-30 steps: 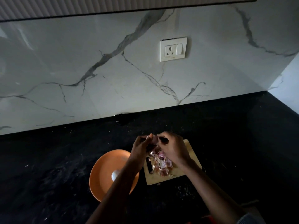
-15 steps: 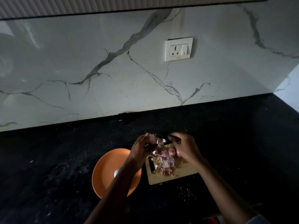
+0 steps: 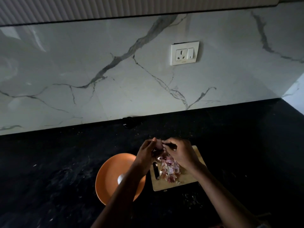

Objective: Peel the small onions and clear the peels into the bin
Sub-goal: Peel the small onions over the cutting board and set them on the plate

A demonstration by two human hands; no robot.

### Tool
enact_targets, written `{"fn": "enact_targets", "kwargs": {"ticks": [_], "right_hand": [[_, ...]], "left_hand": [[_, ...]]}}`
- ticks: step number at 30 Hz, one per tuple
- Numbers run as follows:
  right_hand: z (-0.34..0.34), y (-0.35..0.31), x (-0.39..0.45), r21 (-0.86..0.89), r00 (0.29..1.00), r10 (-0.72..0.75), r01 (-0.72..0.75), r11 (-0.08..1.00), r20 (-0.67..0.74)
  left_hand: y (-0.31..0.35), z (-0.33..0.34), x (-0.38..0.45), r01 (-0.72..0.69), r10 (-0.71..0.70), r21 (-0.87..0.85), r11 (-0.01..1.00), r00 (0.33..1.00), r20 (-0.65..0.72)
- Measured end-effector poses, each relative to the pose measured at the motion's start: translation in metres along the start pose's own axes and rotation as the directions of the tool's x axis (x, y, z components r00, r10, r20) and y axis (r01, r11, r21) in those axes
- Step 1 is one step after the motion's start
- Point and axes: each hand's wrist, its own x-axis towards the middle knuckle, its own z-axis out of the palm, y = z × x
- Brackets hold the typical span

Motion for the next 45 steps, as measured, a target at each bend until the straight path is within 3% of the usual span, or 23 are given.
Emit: {"fn": "enact_targets", "kwargs": {"ticks": [6, 19, 25, 30, 32, 39, 42, 45], "right_hand": [[0.008, -0.002, -0.004, -0.034, 0.996, 0.049, -0.052, 0.998, -0.079], [-0.004, 0.011, 0.007, 0.194, 0.877, 0.447, -0.415, 0.889, -0.175], [-0.008, 0.02, 0.001, 0.037, 0.885, 0.459, -0.462, 0.886, 0.079], [-0.01, 0.001, 0.005, 0.241, 0.947, 0.298, -0.319, 0.916, 0.12], [-0.008, -0.004, 0.008, 0.242, 0.949, 0.274, -0.305, 0.921, 0.156], [-0.002, -0.001, 0.011, 0.146, 0.953, 0.296, -0.302, 0.942, 0.061], [-0.003, -0.001, 0.012, 0.149, 0.924, 0.383, -0.376, 0.914, -0.019], [-0.008, 0.006, 0.01, 0.138, 0.923, 0.383, -0.385, 0.913, 0.035]], "left_hand": [[-0.007, 0.004, -0.002, -0.034, 0.034, 0.023, 0.999, 0.999, -0.005], [0.001, -0.001, -0.009, -0.014, 0.025, -0.127, 0.992, 0.996, 0.088], [0.005, -0.004, -0.01, 0.029, -0.017, -0.162, 0.986, 0.997, 0.075], [0.002, -0.006, -0.006, 0.015, -0.008, -0.09, 0.996, 0.997, 0.079], [0.002, -0.005, -0.008, 0.005, 0.0, -0.039, 0.999, 0.994, 0.111], [0.002, 0.003, -0.01, -0.009, 0.006, 0.044, 0.999, 0.998, 0.068], [0.002, 0.003, -0.011, -0.006, 0.006, -0.004, 1.0, 0.997, 0.07], [0.004, 0.0, -0.011, -0.015, 0.017, -0.028, 0.999, 0.997, 0.081]]}}
